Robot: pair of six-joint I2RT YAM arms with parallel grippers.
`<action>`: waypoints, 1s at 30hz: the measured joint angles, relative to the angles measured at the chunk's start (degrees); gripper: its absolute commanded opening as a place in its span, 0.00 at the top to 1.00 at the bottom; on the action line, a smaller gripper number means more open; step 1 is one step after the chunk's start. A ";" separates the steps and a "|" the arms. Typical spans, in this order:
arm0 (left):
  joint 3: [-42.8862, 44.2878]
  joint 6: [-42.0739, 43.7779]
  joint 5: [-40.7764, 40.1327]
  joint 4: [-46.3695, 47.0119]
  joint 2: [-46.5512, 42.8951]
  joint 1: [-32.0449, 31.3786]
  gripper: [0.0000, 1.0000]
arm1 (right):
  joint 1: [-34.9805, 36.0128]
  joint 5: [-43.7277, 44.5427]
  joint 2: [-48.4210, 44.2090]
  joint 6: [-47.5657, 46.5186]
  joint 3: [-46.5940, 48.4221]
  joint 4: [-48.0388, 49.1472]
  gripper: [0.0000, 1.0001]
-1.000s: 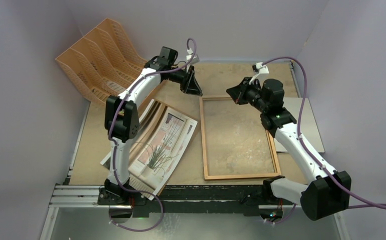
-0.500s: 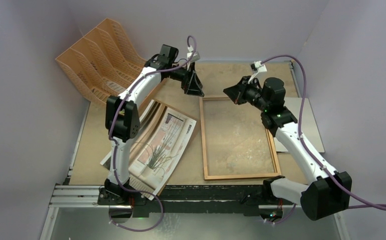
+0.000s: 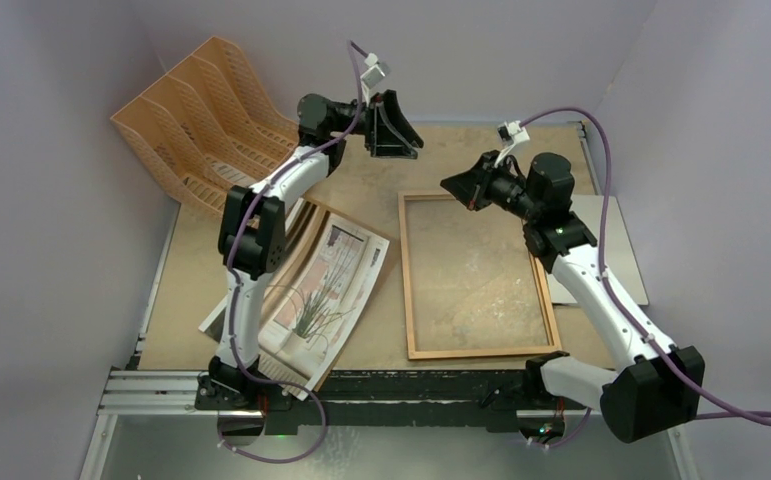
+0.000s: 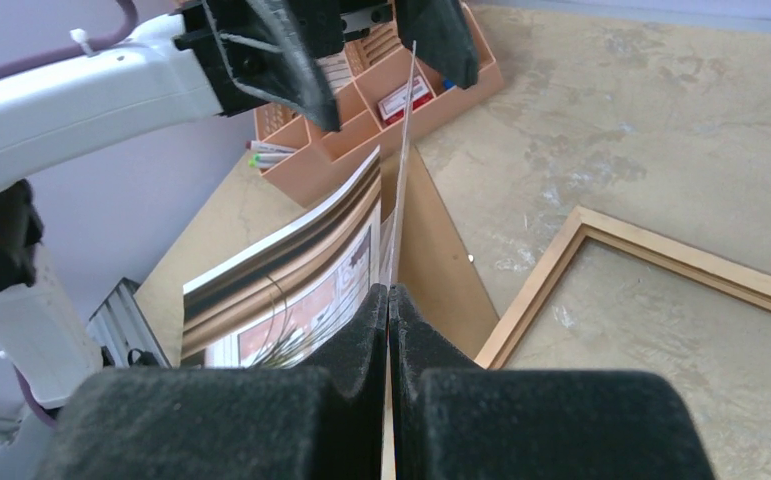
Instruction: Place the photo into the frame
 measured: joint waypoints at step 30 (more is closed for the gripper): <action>3.15 -36.09 8.26 31.61 2.97 -1.88 1.00 | 0.02 -0.70 -0.39 0.46 3.48 -1.70 0.31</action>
